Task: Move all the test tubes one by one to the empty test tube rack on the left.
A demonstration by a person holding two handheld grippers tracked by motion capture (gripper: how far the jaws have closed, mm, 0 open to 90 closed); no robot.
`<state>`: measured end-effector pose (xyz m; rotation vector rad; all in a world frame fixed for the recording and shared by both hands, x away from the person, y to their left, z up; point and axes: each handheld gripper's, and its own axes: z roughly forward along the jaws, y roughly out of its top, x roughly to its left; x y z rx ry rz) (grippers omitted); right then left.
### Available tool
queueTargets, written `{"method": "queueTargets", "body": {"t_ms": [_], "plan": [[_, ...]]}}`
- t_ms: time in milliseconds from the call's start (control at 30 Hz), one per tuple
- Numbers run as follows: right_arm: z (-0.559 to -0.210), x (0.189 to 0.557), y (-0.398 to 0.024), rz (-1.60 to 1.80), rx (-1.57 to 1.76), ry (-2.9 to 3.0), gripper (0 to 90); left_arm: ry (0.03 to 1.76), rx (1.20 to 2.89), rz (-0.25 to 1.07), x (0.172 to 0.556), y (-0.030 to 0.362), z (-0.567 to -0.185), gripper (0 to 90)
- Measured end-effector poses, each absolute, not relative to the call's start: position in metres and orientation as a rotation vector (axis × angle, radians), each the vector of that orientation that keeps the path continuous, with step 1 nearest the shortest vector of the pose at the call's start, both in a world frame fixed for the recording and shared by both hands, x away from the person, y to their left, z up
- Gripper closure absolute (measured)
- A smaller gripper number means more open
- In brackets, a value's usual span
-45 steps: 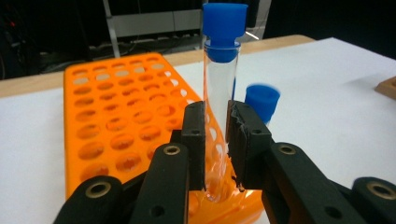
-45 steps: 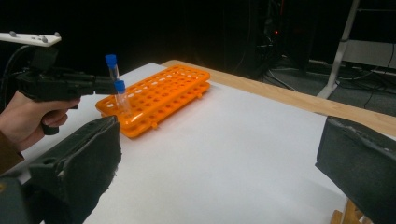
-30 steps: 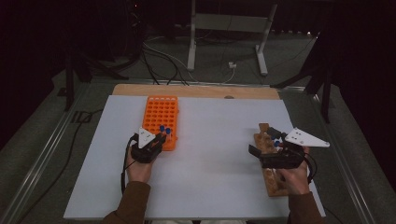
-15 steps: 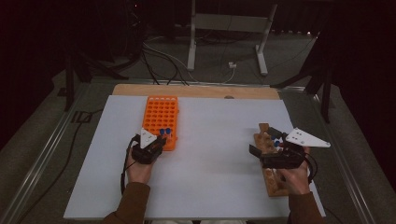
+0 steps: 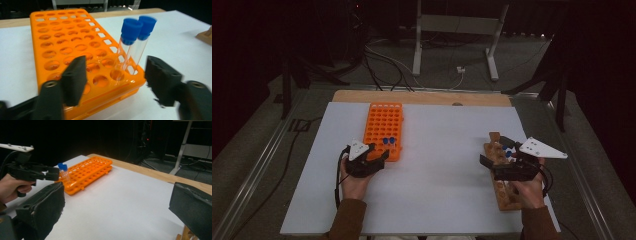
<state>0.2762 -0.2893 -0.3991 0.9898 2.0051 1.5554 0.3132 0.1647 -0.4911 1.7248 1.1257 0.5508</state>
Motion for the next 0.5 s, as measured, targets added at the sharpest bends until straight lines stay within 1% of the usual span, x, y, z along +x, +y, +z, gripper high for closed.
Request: {"method": "queueTargets", "body": {"t_ms": [100, 167, 200, 233, 433, 500], "plan": [[-0.399, 0.276, -0.291, 1.542, 0.994, 2.002, 0.1, 1.116, 1.689, 0.52, 0.311, 0.169, -0.485, 17.9], [-0.399, 0.277, -0.294, 1.535, 0.996, 1.995, 0.1, 1.099, 1.674, 0.507, 0.308, 0.17, -0.48, 11.7], [-0.399, 0.277, -0.297, 1.53, 1.001, 1.988, 0.1, 1.09, 1.677, 0.511, 0.307, 0.17, -0.478, 5.6], [-0.4, 0.277, -0.299, 1.518, 1.007, 1.981, 0.1, 1.077, 1.674, 0.504, 0.306, 0.169, -0.476, 2.1], [-0.401, 0.278, -0.317, 1.471, 1.051, 1.952, 1.0, 1.032, 1.637, 0.525, 0.299, 0.167, -0.465, 0.8], [-0.403, 0.279, -0.322, 1.454, 1.07, 1.947, 3.3, 1.03, 1.619, 0.52, 0.298, 0.168, -0.462, 0.8]]}}
